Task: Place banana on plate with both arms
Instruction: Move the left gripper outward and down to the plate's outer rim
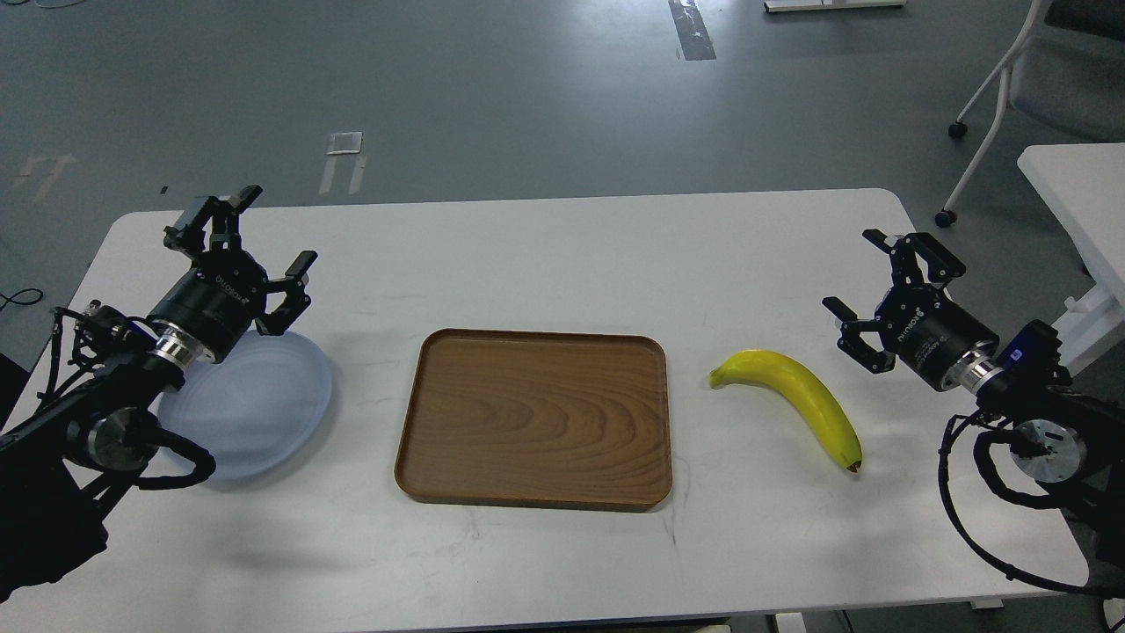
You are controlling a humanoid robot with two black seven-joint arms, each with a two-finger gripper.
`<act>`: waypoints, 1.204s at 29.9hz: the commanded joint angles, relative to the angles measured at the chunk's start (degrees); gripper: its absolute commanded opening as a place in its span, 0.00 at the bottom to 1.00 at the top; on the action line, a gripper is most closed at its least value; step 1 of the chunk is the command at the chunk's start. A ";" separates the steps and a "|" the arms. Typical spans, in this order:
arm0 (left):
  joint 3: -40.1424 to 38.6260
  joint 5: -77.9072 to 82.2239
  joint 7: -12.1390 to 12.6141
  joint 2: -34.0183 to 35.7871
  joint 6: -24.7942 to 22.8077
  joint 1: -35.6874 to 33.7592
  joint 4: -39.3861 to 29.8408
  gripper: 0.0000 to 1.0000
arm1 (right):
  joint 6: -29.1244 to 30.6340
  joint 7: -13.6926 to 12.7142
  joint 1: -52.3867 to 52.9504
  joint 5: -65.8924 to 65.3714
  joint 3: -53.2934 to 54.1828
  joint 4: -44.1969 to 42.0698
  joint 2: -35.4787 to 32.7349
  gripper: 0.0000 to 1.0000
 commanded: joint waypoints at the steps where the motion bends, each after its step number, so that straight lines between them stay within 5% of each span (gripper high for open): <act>1: 0.00 -0.03 0.01 0.00 0.00 0.12 0.04 1.00 | -0.01 0.00 0.00 0.00 0.00 0.00 -0.05 1.00; 17: 0.44 2.50 0.01 3.42 0.00 -2.78 5.14 1.00 | -0.01 0.00 0.00 -0.08 0.00 -0.09 -0.05 1.00; 28: 0.00 41.30 0.01 19.06 0.00 -7.53 -12.86 1.00 | -0.01 0.00 0.00 -0.17 -0.18 0.00 0.13 1.00; 36: 0.53 74.56 0.01 22.58 0.00 -7.00 -18.33 1.00 | -0.01 0.00 0.00 -0.26 -0.18 0.08 0.13 1.00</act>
